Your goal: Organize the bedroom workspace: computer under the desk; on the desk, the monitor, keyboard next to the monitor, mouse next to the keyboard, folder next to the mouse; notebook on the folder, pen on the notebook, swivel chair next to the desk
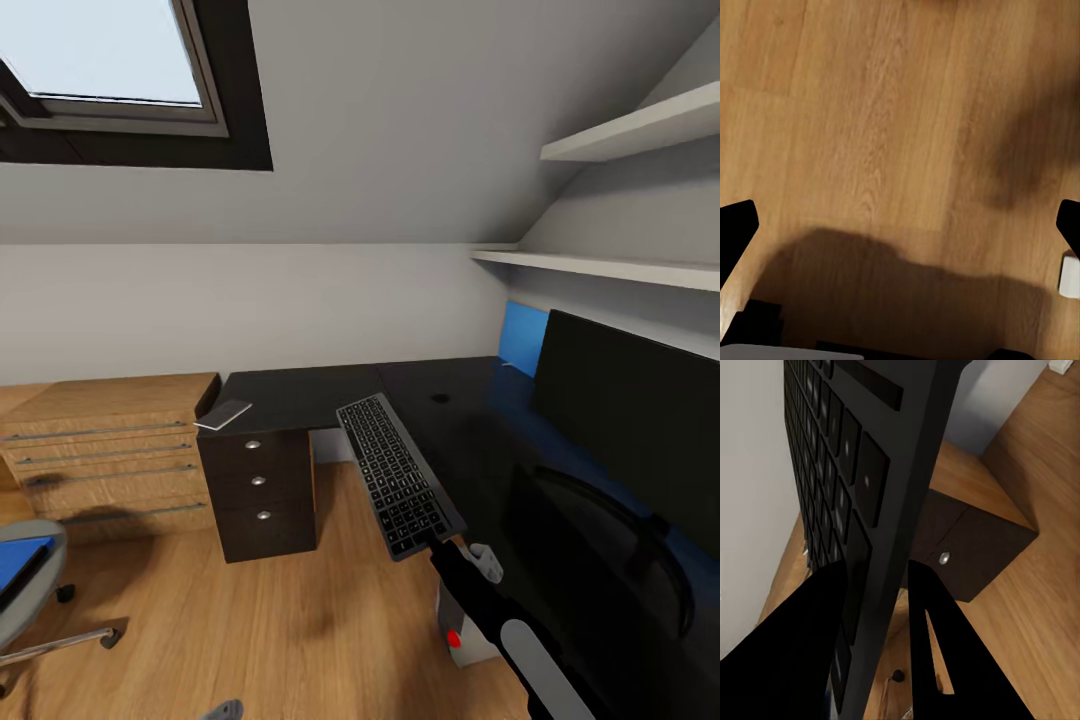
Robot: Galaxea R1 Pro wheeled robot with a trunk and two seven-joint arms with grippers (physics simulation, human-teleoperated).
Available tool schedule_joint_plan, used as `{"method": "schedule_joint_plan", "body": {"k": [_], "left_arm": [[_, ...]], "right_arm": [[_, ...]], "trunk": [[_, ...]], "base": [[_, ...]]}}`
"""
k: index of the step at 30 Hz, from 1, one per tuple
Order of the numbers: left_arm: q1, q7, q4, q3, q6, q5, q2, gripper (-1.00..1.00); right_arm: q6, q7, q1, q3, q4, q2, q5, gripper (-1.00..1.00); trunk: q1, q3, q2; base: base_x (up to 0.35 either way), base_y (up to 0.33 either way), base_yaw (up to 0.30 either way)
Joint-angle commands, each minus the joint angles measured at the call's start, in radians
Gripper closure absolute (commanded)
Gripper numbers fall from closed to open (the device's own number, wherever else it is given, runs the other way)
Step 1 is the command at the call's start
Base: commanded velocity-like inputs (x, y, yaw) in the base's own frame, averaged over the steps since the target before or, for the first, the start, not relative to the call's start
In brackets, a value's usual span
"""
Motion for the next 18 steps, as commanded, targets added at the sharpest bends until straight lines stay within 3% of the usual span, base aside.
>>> {"method": "schedule_joint_plan", "body": {"k": [1,18], "left_arm": [[0.000,-0.002,-0.001,-0.003,0.006,0.009,0.000,-1.00],[0.000,-0.002,-0.001,-0.001,0.006,0.011,0.000,-1.00]], "right_arm": [[0.001,-0.005,-0.001,0.001,-0.001,-0.001,-0.007,1.00],[0.003,-0.005,-0.001,-0.003,-0.001,-0.004,-0.006,1.00]], "trunk": [[0.000,-0.001,-0.001],[0.000,-0.001,-0.001]], "base": [[-0.010,-0.007,0.000],[-0.001,-0.001,0.000]]}}
